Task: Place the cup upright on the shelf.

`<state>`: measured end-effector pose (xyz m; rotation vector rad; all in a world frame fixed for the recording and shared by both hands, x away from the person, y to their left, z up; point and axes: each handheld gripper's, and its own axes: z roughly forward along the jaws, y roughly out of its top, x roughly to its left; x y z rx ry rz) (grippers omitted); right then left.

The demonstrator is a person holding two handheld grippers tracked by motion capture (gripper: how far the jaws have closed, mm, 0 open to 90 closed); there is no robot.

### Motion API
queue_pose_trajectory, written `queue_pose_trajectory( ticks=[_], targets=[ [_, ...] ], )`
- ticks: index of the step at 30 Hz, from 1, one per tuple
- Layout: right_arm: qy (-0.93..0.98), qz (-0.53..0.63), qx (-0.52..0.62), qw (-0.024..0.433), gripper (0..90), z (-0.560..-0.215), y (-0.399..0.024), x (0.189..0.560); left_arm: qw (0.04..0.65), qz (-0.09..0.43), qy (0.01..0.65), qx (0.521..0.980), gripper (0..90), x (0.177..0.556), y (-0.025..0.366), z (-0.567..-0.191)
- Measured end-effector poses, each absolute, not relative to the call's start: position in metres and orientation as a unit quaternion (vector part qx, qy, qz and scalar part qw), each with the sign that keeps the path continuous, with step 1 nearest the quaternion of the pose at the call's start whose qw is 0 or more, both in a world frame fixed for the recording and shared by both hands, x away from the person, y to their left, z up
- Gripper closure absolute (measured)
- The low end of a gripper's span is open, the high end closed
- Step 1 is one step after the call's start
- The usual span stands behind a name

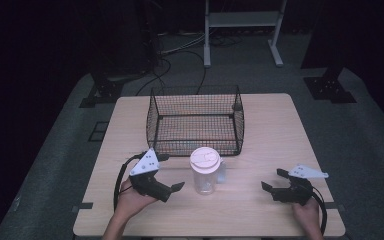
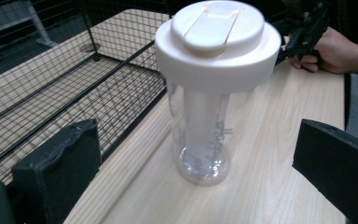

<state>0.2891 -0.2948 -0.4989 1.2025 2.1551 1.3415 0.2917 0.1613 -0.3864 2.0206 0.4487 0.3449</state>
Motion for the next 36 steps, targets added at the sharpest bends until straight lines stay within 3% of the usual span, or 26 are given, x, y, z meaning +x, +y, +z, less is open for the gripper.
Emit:
queue_pose_trajectory(
  ticks=[36],
  targets=[
    [0.756,0.478,0.419,0.159,12.9,-0.499,-0.295,0.289,0.457,0.088,0.137,0.875,0.0,0.311,0.117,-0.37]
  ],
)
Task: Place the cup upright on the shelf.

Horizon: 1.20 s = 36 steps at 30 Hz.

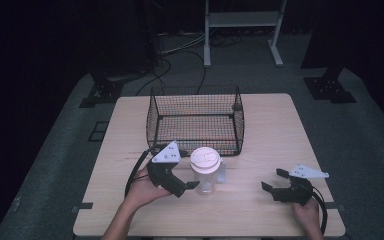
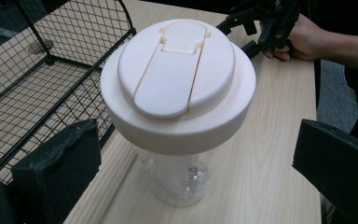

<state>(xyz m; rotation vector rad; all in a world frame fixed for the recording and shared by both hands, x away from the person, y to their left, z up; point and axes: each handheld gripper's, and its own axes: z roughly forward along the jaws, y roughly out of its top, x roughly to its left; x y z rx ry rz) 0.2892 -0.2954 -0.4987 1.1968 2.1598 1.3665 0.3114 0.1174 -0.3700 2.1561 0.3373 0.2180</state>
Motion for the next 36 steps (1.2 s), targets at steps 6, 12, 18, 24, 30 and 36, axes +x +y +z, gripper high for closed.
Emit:
queue_pose_trajectory(
  ticks=[6,12,18,24,30,36],
  targets=[
    [0.756,0.479,0.417,0.159,12.9,-0.499,-0.295,0.289,0.441,0.085,0.139,0.883,0.0,0.318,0.11,-0.37],
    [0.756,0.48,0.416,0.159,12.9,-0.499,-0.296,0.289,0.426,0.084,0.137,0.89,0.0,0.324,0.104,-0.371],
    [0.756,0.481,0.415,0.158,12.9,-0.499,-0.296,0.289,0.415,0.072,0.139,0.896,0.0,0.329,0.097,-0.374],
    [0.756,0.482,0.415,0.156,12.9,-0.499,-0.296,0.289,0.407,0.064,0.14,0.901,0.0,0.333,0.091,-0.374],
    [0.755,0.483,0.415,0.156,12.9,-0.499,-0.296,0.289,0.393,0.059,0.137,0.907,0.0,0.338,0.083,-0.374],
    [0.755,0.484,0.413,0.155,12.9,-0.499,-0.296,0.289,0.378,0.06,0.133,0.914,0.0,0.341,0.076,-0.375]
  ],
)
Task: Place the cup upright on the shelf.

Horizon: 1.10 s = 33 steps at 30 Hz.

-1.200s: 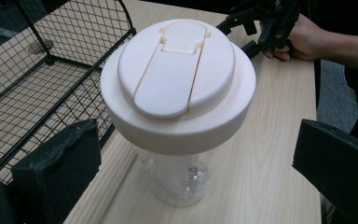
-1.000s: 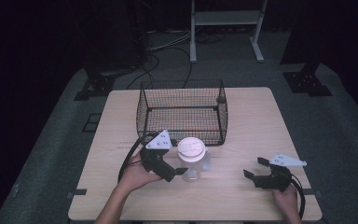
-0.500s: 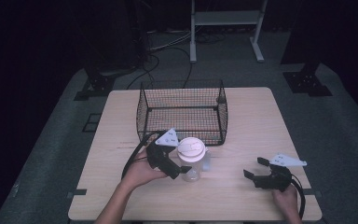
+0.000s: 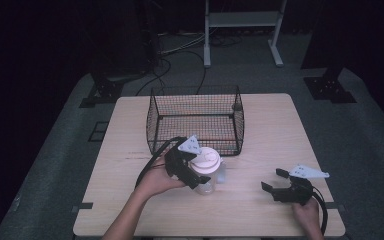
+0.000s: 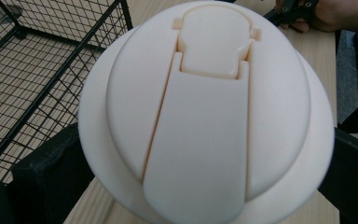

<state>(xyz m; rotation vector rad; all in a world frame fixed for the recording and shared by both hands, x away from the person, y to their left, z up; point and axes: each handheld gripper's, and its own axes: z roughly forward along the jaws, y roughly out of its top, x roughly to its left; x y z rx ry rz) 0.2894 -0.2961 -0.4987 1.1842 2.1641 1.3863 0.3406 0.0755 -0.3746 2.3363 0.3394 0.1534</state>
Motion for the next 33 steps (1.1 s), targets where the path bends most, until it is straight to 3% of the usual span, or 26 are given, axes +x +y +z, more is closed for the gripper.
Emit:
queue_pose_trajectory(
  ticks=[33],
  targets=[
    [0.756,0.484,0.412,0.154,12.9,-0.499,-0.296,0.29,0.321,0.06,0.117,0.938,5.2,0.346,0.058,-0.359]
  ],
)
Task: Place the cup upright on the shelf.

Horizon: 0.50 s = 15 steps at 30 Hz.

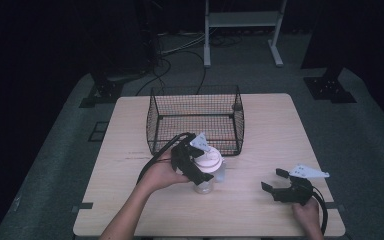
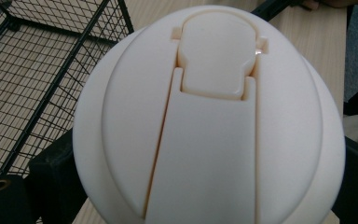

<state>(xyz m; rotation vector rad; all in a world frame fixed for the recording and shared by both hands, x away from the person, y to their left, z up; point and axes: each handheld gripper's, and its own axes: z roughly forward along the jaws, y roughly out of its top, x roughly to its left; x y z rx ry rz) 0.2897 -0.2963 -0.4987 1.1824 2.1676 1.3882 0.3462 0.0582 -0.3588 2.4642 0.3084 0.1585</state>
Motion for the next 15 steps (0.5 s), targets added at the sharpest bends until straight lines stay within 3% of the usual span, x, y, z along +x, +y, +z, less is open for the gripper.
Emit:
queue_pose_trajectory(
  ticks=[15],
  targets=[
    [0.755,0.484,0.414,0.152,12.9,-0.499,-0.296,0.29,0.3,0.085,0.108,0.944,5.3,0.35,0.057,-0.32]
  ],
)
